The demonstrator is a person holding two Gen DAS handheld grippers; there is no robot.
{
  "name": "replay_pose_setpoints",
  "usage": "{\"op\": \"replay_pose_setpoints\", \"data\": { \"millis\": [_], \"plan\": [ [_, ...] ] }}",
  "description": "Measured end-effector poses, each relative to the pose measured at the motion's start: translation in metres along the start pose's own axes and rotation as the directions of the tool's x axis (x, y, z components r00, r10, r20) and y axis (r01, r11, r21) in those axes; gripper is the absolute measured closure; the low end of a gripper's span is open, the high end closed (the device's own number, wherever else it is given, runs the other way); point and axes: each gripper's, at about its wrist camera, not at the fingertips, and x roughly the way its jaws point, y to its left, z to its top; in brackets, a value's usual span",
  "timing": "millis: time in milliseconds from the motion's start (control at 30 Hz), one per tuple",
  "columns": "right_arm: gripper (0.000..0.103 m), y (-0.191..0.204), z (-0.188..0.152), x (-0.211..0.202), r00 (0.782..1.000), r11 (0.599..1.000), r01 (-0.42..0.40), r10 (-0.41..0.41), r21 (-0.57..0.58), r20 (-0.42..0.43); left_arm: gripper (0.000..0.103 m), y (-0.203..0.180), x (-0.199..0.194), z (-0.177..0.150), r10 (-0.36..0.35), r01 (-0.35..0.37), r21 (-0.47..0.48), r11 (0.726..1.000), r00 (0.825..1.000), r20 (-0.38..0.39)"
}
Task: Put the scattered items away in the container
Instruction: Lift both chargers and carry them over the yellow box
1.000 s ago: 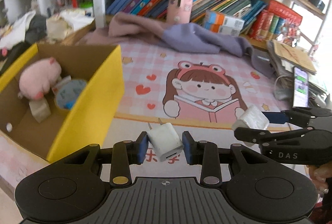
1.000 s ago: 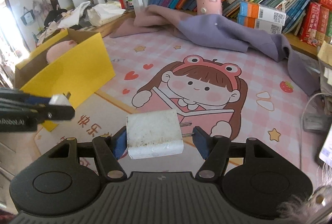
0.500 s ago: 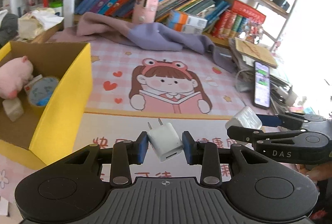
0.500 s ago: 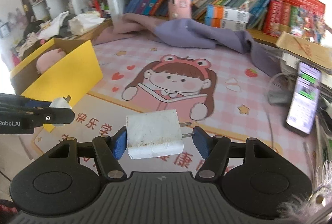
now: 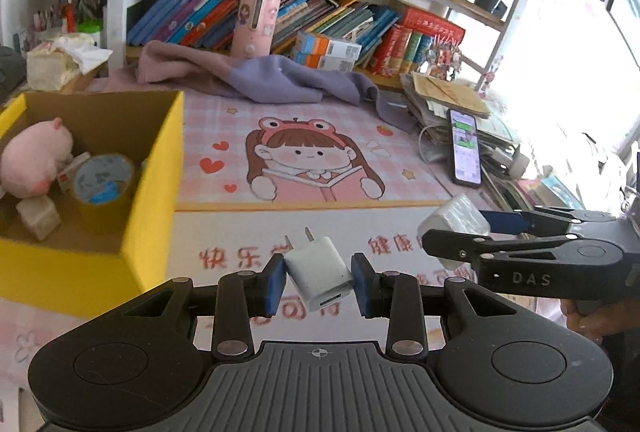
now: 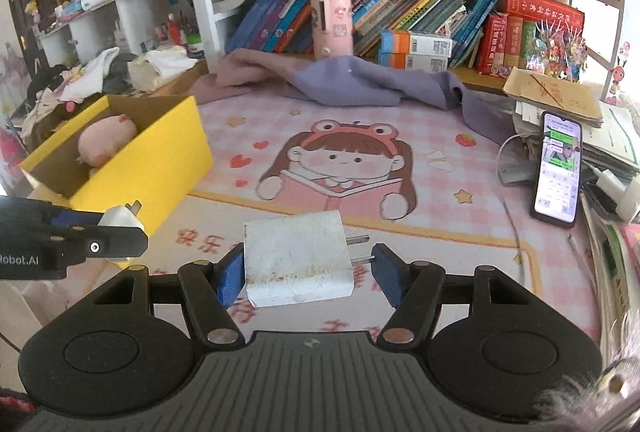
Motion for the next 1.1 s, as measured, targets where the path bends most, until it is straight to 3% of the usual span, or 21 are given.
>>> {"op": "replay_pose_setpoints", "data": {
  "millis": [333,500,667,1100],
  "plan": [
    [0.040,0.080,-0.033,-0.026,1.000,0.999,0.022,-0.022,-0.026,-0.003,0.069,0.044,-0.065,-0.049,0.000,0.001,-0.035,0.999,1.000,0.018],
    [0.040,0.121,-0.058,-0.032,0.998,0.999,-0.009,0.007,-0.046,-0.059,0.069,0.063,-0.088,-0.070,-0.011,0.011,-0.062,0.998,1.000,-0.013],
    [0.040,0.150,-0.070,-0.047,0.998,0.998,-0.023,0.019,-0.059,-0.062,0.069,0.073,-0.112,-0.085,-0.007,0.007,-0.075,0.997,1.000,-0.004],
    [0.040,0.211,-0.089,-0.059,0.992,0.984,-0.106,0.094,-0.145,-0.085,0.069,0.104,-0.158,-0.117,0.072,-0.067,-0.154,0.986,0.997,0.025]
  ]
}}
